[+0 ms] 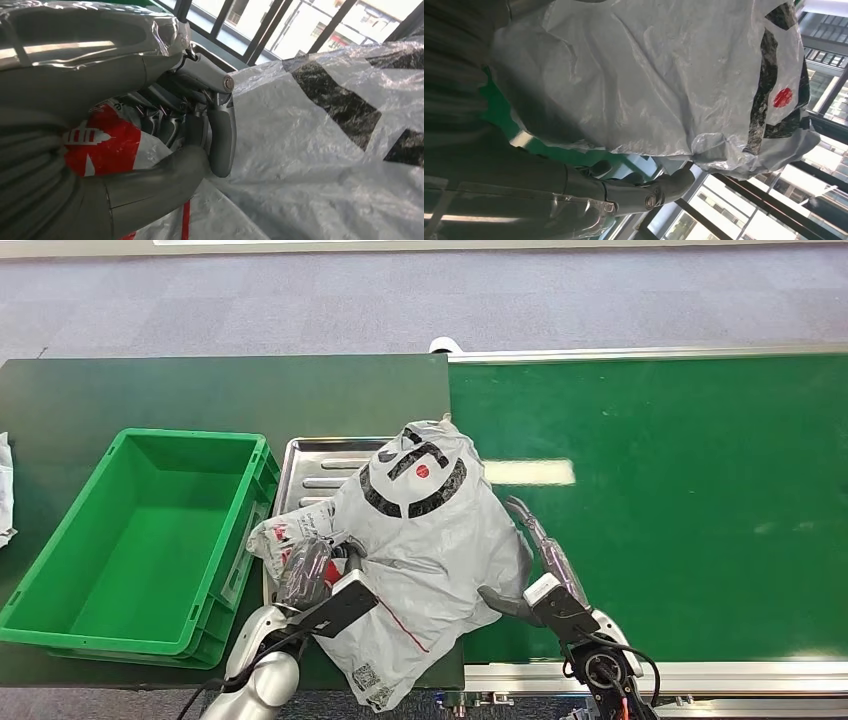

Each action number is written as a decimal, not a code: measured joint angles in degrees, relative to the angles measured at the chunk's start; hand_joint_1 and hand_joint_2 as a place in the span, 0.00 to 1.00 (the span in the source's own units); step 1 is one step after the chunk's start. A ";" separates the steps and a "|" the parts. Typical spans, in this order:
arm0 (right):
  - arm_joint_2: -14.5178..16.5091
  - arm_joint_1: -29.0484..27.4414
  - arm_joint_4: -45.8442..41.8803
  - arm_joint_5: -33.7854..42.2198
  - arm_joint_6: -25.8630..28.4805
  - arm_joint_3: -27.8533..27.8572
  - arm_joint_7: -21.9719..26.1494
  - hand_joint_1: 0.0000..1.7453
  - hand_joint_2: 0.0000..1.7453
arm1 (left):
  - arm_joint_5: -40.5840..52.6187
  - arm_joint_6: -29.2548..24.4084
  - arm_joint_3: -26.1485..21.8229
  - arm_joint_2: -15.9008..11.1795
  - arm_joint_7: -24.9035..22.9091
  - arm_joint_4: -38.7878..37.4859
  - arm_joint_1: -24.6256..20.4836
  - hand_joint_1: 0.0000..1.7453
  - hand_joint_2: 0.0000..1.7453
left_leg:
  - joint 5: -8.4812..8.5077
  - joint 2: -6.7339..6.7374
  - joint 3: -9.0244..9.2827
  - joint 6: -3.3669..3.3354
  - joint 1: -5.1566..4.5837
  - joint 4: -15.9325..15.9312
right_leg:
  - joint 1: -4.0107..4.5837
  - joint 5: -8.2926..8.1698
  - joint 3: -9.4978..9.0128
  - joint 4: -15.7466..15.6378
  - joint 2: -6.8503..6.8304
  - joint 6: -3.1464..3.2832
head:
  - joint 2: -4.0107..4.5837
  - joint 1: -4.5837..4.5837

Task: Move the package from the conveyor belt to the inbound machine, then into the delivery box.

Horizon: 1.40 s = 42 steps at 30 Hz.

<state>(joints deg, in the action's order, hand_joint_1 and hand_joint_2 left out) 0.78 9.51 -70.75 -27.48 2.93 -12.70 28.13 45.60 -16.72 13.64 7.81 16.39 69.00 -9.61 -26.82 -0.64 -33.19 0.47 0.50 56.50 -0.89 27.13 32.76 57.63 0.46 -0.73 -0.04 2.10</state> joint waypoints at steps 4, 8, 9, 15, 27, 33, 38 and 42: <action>-0.02 0.00 0.02 0.12 0.15 0.00 -0.05 0.00 1.00 | -1.46 -4.91 -0.79 0.30 2.67 -0.14 0.10 1.00 1.00 | 0.00 0.00 0.00 0.00 0.00 0.00 | 0.00 0.00 0.01 0.00 0.00 0.00 | -0.01 0.01; -0.03 0.00 0.02 0.57 0.42 0.00 -0.18 0.00 1.00 | -5.18 -11.90 -1.59 0.66 8.51 0.05 0.27 1.00 1.00 | 0.00 0.00 0.00 0.00 0.00 0.00 | 0.00 0.00 0.01 0.00 0.00 0.00 | -0.01 0.01; -0.04 0.01 0.02 0.72 0.46 0.00 -0.20 0.00 1.00 | -6.22 -13.54 -1.72 0.75 10.30 0.25 0.30 1.00 1.00 | 0.00 0.00 0.00 0.00 0.00 0.00 | 0.00 0.00 0.01 0.00 0.00 0.00 | -0.01 0.01; -0.06 0.28 0.32 1.63 0.80 -0.03 -0.21 0.00 1.00 | -13.23 -20.00 -1.97 1.04 19.71 2.30 0.54 1.00 0.00 | 0.00 0.00 -0.01 0.00 0.00 0.00 | 0.00 0.00 0.01 0.00 0.00 0.00 | -0.01 0.00; -0.21 0.26 0.87 2.10 1.54 -0.07 0.63 0.00 1.00 | -23.71 -15.91 0.12 0.38 23.69 9.78 1.75 0.00 1.00 | 0.00 0.00 0.00 0.00 0.00 0.00 | 0.00 0.00 0.01 0.00 0.00 0.00 | -0.01 0.01; -0.40 0.51 1.18 2.10 1.55 -0.06 0.87 0.00 1.00 | -24.07 -5.05 4.18 -0.91 23.49 9.72 2.28 0.00 1.00 | 0.00 0.00 -0.01 0.00 -0.01 0.00 | -0.01 0.00 0.01 0.00 0.00 0.00 | -0.01 0.00; -0.61 0.52 1.18 1.86 1.41 -0.06 0.87 0.00 1.00 | -15.18 -0.32 7.00 -2.04 20.92 9.59 2.58 0.00 1.00 | 0.00 0.01 -0.01 0.00 -0.01 0.00 | -0.01 0.00 0.01 0.00 0.00 0.00 | -0.01 0.01; -0.68 0.52 1.18 1.68 0.97 -0.05 0.87 0.00 1.00 | -8.62 2.30 8.89 -2.67 17.80 9.30 2.81 0.00 1.00 | 0.00 0.00 0.00 0.00 -0.01 0.00 | -0.01 0.00 0.02 0.00 0.00 0.00 | -0.01 0.00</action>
<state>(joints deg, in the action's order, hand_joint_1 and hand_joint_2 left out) 0.10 10.03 -69.57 -25.80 3.91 -12.75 29.00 36.98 -14.42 22.53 5.14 34.19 78.30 -6.80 -26.82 -0.64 -33.19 0.47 0.49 56.50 -0.89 27.13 32.78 57.63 0.46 -0.73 -0.04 2.10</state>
